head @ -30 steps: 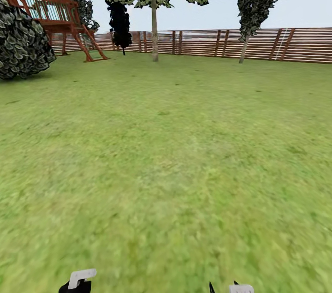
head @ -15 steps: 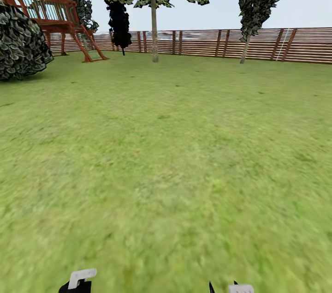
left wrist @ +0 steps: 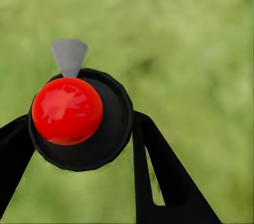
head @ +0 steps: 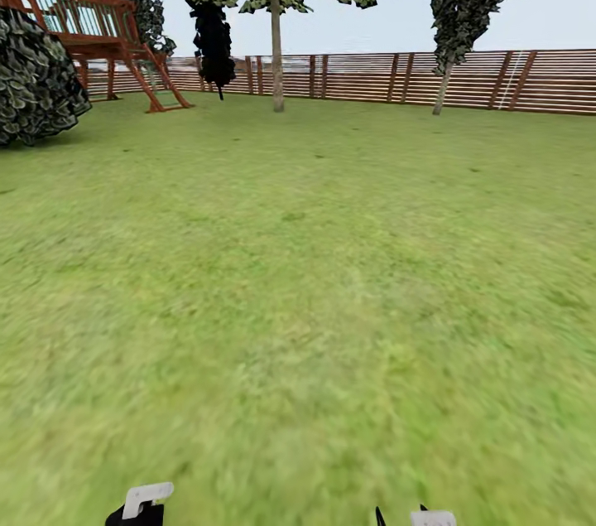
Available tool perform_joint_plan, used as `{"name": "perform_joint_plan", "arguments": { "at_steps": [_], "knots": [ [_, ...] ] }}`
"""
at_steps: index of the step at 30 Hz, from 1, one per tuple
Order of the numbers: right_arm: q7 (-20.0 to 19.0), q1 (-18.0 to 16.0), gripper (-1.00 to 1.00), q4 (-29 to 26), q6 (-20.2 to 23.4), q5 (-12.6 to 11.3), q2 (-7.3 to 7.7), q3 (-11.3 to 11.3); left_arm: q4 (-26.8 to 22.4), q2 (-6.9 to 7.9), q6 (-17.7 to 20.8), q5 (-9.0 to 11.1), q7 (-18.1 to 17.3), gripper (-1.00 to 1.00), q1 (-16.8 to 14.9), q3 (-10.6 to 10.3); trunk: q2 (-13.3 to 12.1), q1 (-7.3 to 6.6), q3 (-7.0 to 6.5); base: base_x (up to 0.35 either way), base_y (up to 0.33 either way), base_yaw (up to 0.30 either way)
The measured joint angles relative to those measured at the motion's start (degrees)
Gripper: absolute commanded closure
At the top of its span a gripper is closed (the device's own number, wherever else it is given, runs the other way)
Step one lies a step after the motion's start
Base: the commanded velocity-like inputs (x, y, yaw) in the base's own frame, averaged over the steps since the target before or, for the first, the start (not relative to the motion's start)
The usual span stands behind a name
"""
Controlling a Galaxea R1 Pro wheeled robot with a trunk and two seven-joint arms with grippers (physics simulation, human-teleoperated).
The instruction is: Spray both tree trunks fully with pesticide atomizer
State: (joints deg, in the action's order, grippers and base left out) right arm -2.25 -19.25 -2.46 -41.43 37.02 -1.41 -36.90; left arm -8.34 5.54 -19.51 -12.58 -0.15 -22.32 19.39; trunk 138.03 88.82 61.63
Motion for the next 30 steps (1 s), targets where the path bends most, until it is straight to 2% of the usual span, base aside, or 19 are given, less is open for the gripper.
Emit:
{"name": "perform_joint_plan", "arguments": {
  "at_steps": [30],
  "knots": [
    [0.01,0.00,-1.00,0.00,-0.01,-0.02,0.00,0.00,0.00,0.00,0.00,0.01,0.00,1.00,0.00,0.02,0.00,0.00,0.00,0.339,0.000,0.000]
  ]
}}
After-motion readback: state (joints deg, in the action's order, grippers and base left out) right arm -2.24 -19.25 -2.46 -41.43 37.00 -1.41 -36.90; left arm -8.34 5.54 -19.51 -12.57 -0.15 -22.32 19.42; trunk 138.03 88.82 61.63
